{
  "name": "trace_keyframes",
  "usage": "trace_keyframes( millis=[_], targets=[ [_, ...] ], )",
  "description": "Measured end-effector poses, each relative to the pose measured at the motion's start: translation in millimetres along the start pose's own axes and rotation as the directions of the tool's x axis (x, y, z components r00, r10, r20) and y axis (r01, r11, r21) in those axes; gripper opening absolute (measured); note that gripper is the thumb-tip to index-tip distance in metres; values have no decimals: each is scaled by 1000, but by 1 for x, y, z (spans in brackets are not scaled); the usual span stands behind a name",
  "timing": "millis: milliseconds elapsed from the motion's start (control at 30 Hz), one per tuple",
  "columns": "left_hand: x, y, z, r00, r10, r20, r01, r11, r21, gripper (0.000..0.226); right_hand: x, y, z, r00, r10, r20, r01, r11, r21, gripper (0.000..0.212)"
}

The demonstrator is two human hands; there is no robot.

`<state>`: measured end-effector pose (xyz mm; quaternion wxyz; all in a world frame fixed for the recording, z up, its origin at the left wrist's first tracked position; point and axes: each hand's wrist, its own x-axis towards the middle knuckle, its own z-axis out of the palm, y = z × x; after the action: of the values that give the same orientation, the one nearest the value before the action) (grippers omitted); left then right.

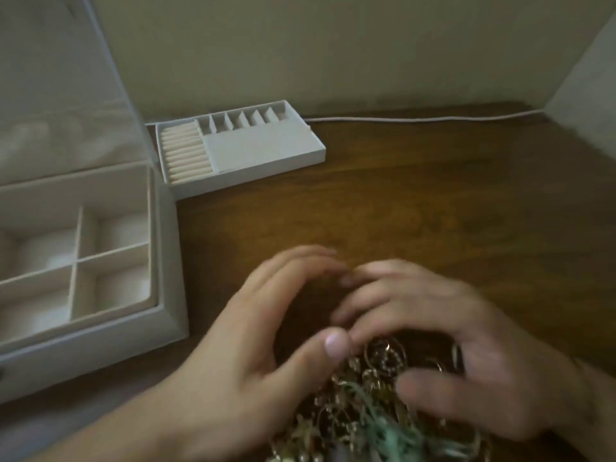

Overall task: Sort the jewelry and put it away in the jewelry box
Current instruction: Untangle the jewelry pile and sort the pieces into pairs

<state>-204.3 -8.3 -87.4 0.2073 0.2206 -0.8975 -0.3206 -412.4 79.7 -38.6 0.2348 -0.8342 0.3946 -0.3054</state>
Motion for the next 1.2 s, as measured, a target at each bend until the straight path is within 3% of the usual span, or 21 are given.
trace_keyframes(
  millis=[67, 100, 200, 300, 367, 433, 500, 567, 633, 867, 1033, 1100, 1200],
  targets=[
    [-9, 14, -1, 968, -62, -242, 45, 996, -77, 53, -5, 1, -8, 1000, 20, -6, -19, 998, 64, 23],
    [-20, 19, -3, 959, -37, -282, 12, 996, -91, 56, -5, 0, -11, 999, 37, 29, -38, 998, 44, 23],
    [-15, 32, -2, 953, -47, -300, 9, 992, -126, 55, -11, -10, -15, 965, 77, 251, -58, 995, -84, 40],
    [-1, 44, -2, 933, -108, -343, 81, 993, -91, 53, -10, -14, -8, 954, 59, 293, 13, 971, -239, 19],
    [2, 55, 2, 913, -144, -381, 92, 984, -152, 53, -11, -17, -9, 957, 86, 279, -40, 985, -167, 5],
    [4, 60, 8, 918, -166, -361, 58, 955, -291, 54, -12, -19, -16, 977, 125, 175, -139, 988, 72, 5],
    [1, 61, 11, 953, -164, -255, 24, 880, -475, 51, -9, -18, -20, 988, 152, -3, -145, 948, 282, 7],
    [-3, 61, 12, 974, -131, -182, 1, 814, -581, 45, -1, -19, -18, 962, 204, -179, -107, 891, 441, 14],
    [-6, 56, 10, 977, -135, -163, -3, 761, -649, 38, 14, -20, -16, 922, 281, -267, -106, 846, 523, 16],
    [-4, 46, -2, 935, -289, -207, -37, 500, -865, 37, 55, -17, -15, 808, 436, -395, -162, 810, 564, 4],
    [0, 55, -5, 955, -260, -144, -21, 425, -905, 37, 72, -24, -28, 714, 615, -334, -73, 541, 838, 12],
    [-1, 57, -3, 974, -219, -63, 41, 441, -897, 35, 82, -24, -40, 705, 645, -295, 1, 415, 910, 16],
    [-2, 59, 1, 980, -197, 14, 137, 627, -767, 29, 105, -21, -56, 708, 665, -238, 14, 323, 946, 24]
  ],
)
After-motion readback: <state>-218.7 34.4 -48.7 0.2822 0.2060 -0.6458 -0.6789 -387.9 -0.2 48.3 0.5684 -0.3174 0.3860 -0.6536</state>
